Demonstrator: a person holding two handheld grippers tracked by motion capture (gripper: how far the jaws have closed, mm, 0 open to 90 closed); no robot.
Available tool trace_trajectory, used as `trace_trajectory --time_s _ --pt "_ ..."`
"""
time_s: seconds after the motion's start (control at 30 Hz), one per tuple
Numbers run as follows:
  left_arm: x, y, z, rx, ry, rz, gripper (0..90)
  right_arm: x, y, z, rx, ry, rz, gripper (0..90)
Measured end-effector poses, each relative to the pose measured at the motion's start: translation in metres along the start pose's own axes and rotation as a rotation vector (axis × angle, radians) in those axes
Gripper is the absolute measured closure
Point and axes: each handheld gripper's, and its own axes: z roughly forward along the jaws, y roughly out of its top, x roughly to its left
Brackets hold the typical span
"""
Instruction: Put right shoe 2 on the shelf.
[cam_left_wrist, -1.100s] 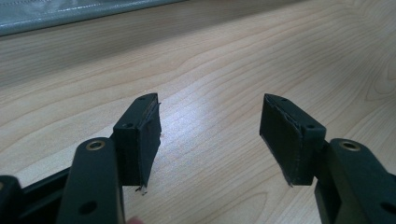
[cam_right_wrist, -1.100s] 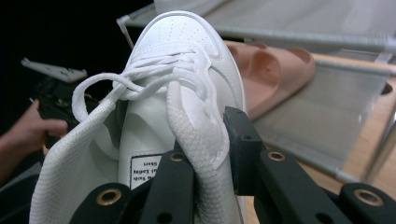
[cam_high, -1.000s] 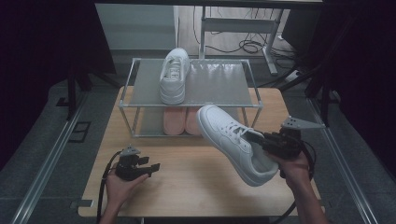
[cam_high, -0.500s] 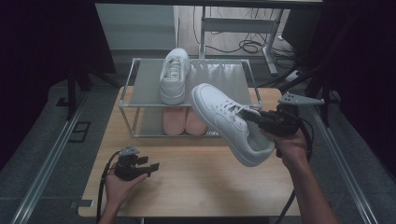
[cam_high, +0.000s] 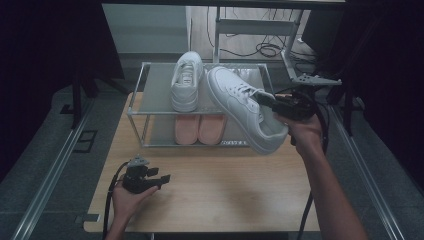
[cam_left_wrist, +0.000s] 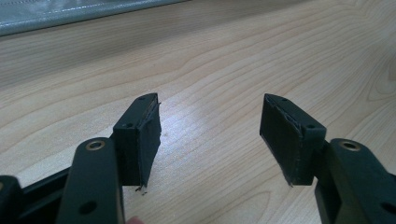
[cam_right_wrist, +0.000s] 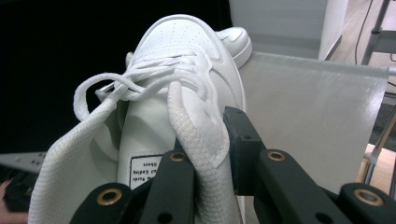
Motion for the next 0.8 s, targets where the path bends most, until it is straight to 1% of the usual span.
trace_trajectory --time_s 0.07,0.23,0.4,0.43,0.5,0.67,0.73,0.8 --pt "0.000 0.000 0.000 0.002 -0.001 0.004 38.5 -0.002 0.005 0.005 0.005 -0.007 0.011 81.5" --pt "0.000 0.000 0.000 0.002 0.001 0.003 38.5 -0.003 0.018 0.022 0.018 -0.049 0.009 81.5" --pt "0.000 0.000 -0.001 0.000 -0.001 -0.002 38.5 -0.005 0.032 0.038 0.027 -0.114 0.003 81.7" --pt "0.000 0.000 -0.001 0.000 -0.001 -0.003 38.5 -0.006 0.036 0.042 0.032 -0.131 0.007 81.7" --pt "0.001 0.000 -0.001 0.000 -0.002 -0.002 38.5 -0.008 0.039 0.050 0.041 -0.149 0.017 81.7" --pt "0.002 0.000 -0.001 -0.004 -0.003 -0.001 38.7 -0.011 0.048 0.066 0.052 -0.176 0.039 81.7" --pt "0.001 0.000 -0.002 -0.006 -0.006 -0.002 38.8 -0.011 0.053 0.073 0.058 -0.199 0.033 81.9" --pt "0.002 0.000 -0.002 -0.009 -0.005 0.000 38.8 -0.010 0.058 0.080 0.065 -0.209 0.034 81.9"
